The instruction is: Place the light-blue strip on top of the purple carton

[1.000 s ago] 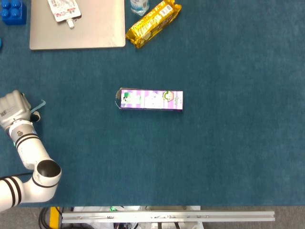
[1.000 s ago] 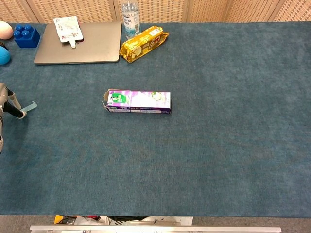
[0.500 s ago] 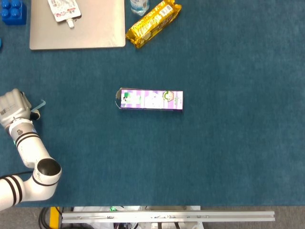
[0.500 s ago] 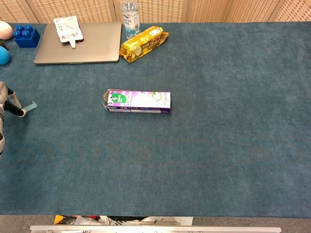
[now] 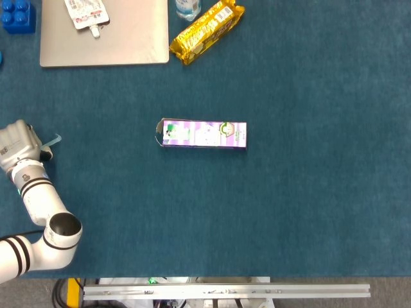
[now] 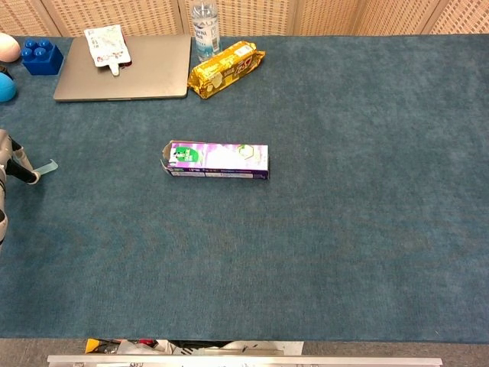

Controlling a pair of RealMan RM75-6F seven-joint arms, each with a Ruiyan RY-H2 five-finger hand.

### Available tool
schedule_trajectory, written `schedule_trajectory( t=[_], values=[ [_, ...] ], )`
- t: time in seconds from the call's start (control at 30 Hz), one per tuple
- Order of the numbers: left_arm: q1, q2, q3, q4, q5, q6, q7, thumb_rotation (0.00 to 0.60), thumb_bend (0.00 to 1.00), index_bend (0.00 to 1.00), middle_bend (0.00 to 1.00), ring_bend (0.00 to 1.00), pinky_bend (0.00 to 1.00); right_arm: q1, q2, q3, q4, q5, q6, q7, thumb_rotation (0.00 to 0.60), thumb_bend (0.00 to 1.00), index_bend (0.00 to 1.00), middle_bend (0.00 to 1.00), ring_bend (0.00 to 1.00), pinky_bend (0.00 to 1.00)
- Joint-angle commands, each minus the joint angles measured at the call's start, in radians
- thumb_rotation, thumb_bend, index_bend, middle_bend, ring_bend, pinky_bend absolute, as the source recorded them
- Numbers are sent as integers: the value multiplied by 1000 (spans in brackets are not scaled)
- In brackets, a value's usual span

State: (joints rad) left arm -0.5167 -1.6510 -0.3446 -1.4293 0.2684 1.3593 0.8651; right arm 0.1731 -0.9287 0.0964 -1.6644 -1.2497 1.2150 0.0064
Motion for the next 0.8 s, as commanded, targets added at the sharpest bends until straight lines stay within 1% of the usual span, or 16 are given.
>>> schedule_trajectory(
  t=[0.03, 0.2, 0.5, 0.63, 0.8],
  values=[
    [-1, 0, 1, 1, -1, -4, 2, 600, 321, 561, 1000, 1000, 1000, -1, 0, 0, -1, 0, 1, 0, 600, 264, 24, 409, 356, 345],
    [-2, -3, 2, 6, -2, -11, 3, 600, 324, 563, 1000, 1000, 1000, -2, 0, 0, -1, -1, 4, 2, 600, 264, 24, 409, 356, 345],
    [0, -4, 5, 12, 13, -18, -12, 600, 379, 577, 1000, 1000, 1000, -5, -1, 0, 0, -1, 5, 3, 600, 263, 24, 409, 356, 345],
    [0, -1, 6, 8, 12, -22, -10, 600, 380, 577, 1000, 1000, 1000, -5, 0, 1, -1, 0, 7, 3, 600, 263, 25, 409, 356, 345],
    [0, 13, 14, -18, 41, -27, -19, 600, 380, 578, 1000, 1000, 1000, -6, 1, 1, -3, 0, 8, 0, 600, 264, 24, 409, 356, 345]
  ],
)
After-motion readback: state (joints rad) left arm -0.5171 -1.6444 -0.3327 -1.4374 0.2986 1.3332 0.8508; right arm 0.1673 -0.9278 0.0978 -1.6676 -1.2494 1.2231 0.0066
